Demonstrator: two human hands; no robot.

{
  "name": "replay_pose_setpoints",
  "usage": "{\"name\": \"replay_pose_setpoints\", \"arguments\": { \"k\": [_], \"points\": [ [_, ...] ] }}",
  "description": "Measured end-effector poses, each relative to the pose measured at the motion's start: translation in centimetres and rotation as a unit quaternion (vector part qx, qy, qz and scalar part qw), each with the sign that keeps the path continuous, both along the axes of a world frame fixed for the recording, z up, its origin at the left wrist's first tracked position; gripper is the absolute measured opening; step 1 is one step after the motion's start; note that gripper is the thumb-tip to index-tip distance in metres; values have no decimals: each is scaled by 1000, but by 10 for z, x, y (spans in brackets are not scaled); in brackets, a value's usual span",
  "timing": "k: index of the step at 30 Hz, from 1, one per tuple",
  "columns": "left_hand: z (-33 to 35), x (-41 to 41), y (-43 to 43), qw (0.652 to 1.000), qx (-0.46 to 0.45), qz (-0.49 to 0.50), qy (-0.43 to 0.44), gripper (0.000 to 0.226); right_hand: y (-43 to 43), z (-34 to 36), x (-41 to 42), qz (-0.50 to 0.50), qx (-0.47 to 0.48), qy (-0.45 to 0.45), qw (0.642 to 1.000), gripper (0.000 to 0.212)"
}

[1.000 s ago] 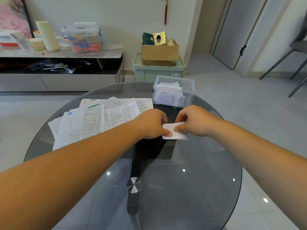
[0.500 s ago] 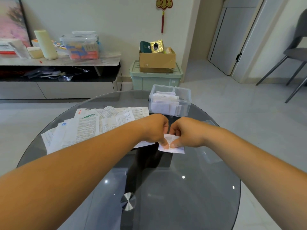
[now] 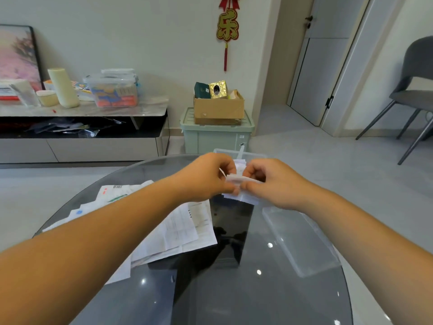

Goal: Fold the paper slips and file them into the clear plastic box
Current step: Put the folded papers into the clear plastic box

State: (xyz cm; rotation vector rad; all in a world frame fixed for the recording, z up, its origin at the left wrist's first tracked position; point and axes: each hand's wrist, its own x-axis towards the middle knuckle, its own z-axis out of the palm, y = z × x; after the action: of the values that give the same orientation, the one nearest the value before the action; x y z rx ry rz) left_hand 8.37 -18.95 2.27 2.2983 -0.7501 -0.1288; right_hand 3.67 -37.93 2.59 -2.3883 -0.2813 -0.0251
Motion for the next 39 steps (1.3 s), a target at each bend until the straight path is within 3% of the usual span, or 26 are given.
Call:
{"name": "replay_pose_setpoints", "arguments": {
  "k": [4,8,14,19,26,33,36,39],
  "points": [
    [8,34,-3,998,-6,15,-65,40,-16,15,40,-91,56,-82,991,13],
    [4,58,-7,992,92,-6,-90,76,-25,15,74,-164,157,-99,969,15],
    [-18,75,-13,954,251,-60,-151,104,-20,-14,98,-160,169,-106,967,16],
    [-29,80,-22,929,316,-46,-184,109,-20,-29,107,-172,140,-130,966,16],
    [-32,80,-34,911,360,-26,-200,84,-21,-33,113,-177,123,-123,969,19],
    [-38,76,-28,912,327,-22,-246,72,-15,-35,117,-178,79,-113,974,8],
    [-42,74,-26,905,311,-1,-291,72,-11,-32,120,-167,39,-106,979,16],
    [-44,72,-26,909,282,21,-307,72,-9,-31,123,-159,-20,-90,983,9]
  ]
}}
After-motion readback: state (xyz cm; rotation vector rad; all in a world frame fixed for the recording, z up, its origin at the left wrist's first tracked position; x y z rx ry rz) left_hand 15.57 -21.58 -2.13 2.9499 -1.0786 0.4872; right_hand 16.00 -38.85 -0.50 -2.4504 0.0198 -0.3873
